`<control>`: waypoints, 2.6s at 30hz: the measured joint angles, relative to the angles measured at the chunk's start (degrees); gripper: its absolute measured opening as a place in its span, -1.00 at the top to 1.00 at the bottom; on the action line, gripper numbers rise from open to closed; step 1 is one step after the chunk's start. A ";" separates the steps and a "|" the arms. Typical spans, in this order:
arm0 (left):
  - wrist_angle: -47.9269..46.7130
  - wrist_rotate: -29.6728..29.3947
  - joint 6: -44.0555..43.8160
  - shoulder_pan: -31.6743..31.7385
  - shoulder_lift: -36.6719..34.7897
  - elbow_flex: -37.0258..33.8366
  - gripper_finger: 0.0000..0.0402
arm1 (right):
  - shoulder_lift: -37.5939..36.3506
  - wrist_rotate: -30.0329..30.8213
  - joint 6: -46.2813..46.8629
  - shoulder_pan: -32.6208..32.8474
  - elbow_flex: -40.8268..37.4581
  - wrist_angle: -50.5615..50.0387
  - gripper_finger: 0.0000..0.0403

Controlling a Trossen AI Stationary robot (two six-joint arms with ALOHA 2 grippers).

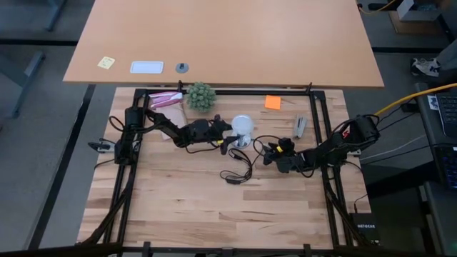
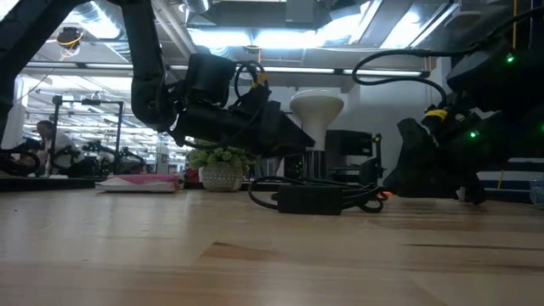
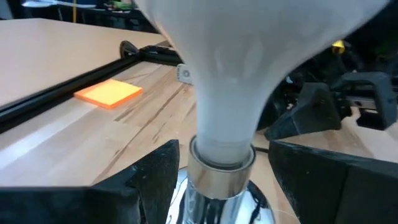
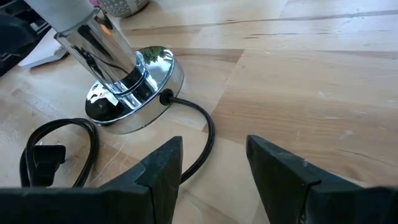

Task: Screw lightbulb
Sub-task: Remove the lightbulb from the lamp

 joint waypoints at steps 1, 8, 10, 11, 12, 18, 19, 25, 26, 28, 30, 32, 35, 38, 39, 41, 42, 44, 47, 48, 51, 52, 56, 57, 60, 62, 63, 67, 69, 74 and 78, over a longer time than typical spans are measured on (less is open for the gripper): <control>0.04 -0.43 0.00 0.11 0.00 0.00 -0.18 | 0.00 0.00 0.00 0.02 0.00 -0.01 0.07; -0.20 -1.55 -2.97 1.04 -0.69 -0.10 -0.18 | 0.00 -0.04 0.00 0.02 0.00 -0.01 0.07; -2.30 -1.41 -5.29 1.04 -2.35 -0.32 -0.18 | 0.00 -0.05 -0.02 0.02 0.02 0.01 0.07; -3.79 -1.10 -6.00 1.04 -3.36 -0.45 -0.18 | 0.00 -0.07 -0.02 0.02 0.02 -0.01 0.07; -6.03 -0.62 -6.24 1.04 -4.60 -0.70 -0.18 | 0.00 -0.05 -0.02 0.02 0.04 0.01 0.07; -24.13 0.16 -5.92 1.00 -12.16 -1.82 -0.18 | 0.02 -0.09 -0.02 0.02 0.04 0.11 0.07; -26.49 0.26 -5.98 0.99 -13.40 -1.99 -0.18 | 0.02 -0.09 -0.02 0.02 0.04 0.19 0.07; -31.26 2.38 1.03 -0.15 -19.13 -2.08 -0.18 | 0.02 -0.11 -0.02 0.02 0.04 0.43 0.07; -30.45 2.41 1.78 -0.39 -19.47 -2.08 -0.18 | 0.02 -0.11 -0.02 0.02 0.04 0.43 0.07; -27.95 2.47 2.71 -0.56 -19.57 -2.32 -0.18 | 0.02 -0.19 -0.02 0.02 0.04 0.68 0.07; -19.00 2.38 1.47 -0.68 -18.43 -4.59 -0.18 | 0.02 -0.44 -0.03 0.02 0.04 1.18 0.07; -5.74 2.38 -1.10 -0.45 -16.07 -8.32 -0.18 | 0.02 -0.46 -0.02 0.02 0.04 1.77 0.07; 15.10 2.39 -6.07 0.86 -10.09 -12.94 -0.18 | 0.02 -0.52 0.00 0.02 0.07 2.00 0.07; 23.55 1.62 -10.88 1.83 -4.38 -13.52 -0.18 | 0.04 -0.44 0.02 0.02 0.04 2.15 0.07; 23.46 1.42 -11.96 1.80 -2.58 -12.77 -0.18 | 0.05 -0.31 0.00 0.02 0.05 2.17 0.07; 23.38 1.90 -12.49 1.25 0.85 -9.88 -0.18 | 0.07 -0.23 0.01 0.02 0.03 2.36 0.07; 23.65 2.57 -12.46 0.97 2.45 -8.37 -0.18 | 0.07 -0.20 -0.02 0.02 0.04 2.42 0.07; 23.66 4.12 -12.43 0.30 4.77 -5.65 -0.18 | 0.09 -0.32 -0.13 0.02 0.04 2.87 0.07; 20.47 4.49 -12.43 -0.15 6.12 -3.49 -0.18 | 0.08 -1.04 -0.30 0.02 0.03 3.14 0.07; 19.32 4.48 -12.43 -0.30 6.09 -3.28 -0.18 | 0.07 -1.34 -0.43 0.02 0.03 3.19 0.07; 16.55 4.46 -12.43 -0.36 5.97 -2.71 -0.18 | 0.07 -1.51 -0.75 0.02 0.04 3.18 0.07; 16.35 4.46 -12.42 -0.36 5.96 -2.66 -0.18 | 0.07 -1.56 -1.07 0.02 0.04 3.20 0.07; 15.91 4.33 -12.43 -0.29 5.92 -2.58 -0.18 | 0.07 -1.64 -1.20 0.02 0.04 3.31 0.07; 15.90 4.28 -12.28 -0.28 5.92 -2.58 -0.18 | 0.07 -1.64 -1.22 0.02 0.14 3.23 0.07; 15.71 2.35 -10.19 -0.25 5.92 -2.58 -0.18 | 0.07 -1.69 -1.39 0.02 0.85 3.25 0.07; 15.59 0.50 -10.16 -0.20 5.92 -2.60 -0.18 | 0.07 -1.87 -3.32 0.02 1.50 3.22 0.07; 15.39 -0.40 -10.28 -0.20 5.92 -2.60 -0.18 | 0.07 -2.14 -4.74 0.02 1.96 3.22 0.07; 15.70 -1.08 -10.00 0.18 5.92 -2.01 -0.18 | 0.07 -3.13 -10.56 0.02 4.32 2.74 0.07; 15.73 1.14 -8.90 0.44 5.92 -1.16 -0.18 | 0.07 -3.17 -12.46 0.02 5.31 2.76 0.07; 12.47 4.76 -4.61 0.50 5.92 1.87 -0.18 | 0.07 -3.15 -14.65 0.00 6.11 2.71 0.07; 6.61 4.78 -4.40 0.53 5.92 4.24 -0.18 | 0.07 -3.16 -14.64 0.00 6.10 2.70 0.07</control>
